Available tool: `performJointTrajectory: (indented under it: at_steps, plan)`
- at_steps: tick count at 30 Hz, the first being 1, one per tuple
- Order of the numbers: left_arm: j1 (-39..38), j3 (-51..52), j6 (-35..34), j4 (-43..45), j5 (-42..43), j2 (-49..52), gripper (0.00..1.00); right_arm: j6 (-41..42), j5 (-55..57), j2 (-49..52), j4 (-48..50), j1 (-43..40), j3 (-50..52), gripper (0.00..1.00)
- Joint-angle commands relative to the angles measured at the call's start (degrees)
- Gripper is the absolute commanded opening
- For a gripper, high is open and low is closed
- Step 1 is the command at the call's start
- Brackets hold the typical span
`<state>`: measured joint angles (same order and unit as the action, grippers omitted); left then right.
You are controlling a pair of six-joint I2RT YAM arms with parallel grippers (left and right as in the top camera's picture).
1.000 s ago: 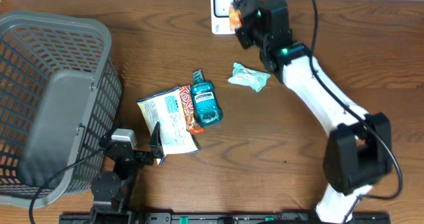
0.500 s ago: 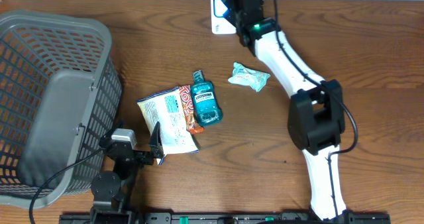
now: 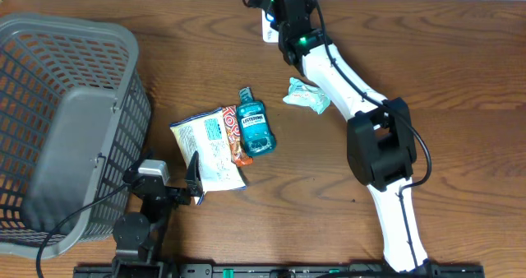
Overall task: Scan the item barcode
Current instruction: 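Hold the orange pack's barcode in front of the white scanner, then carry the orange pack to the right table edge and release it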
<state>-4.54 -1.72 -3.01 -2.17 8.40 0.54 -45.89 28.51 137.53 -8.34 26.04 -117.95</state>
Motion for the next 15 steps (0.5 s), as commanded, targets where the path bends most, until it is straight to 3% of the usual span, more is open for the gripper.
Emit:
performJointTrajectory:
  at_steps: [1, 6, 15]
  plan:
    - [0.3, 1.5, -0.3, -1.0, -0.1, -0.3, 0.98, 2.6, 9.7, -0.1, -2.6, -0.3, -2.5, 0.01]
    - [0.3, 1.5, -0.3, -1.0, -0.1, -0.3, 0.98, 3.0, 14.1, -2.8, -12.6, -2.8, -2.5, 0.01]
    - [0.3, 1.5, -0.3, -1.0, -0.1, -0.3, 0.98, 12.5, 15.1, -6.1, -32.4, -15.8, -2.4, 0.01]
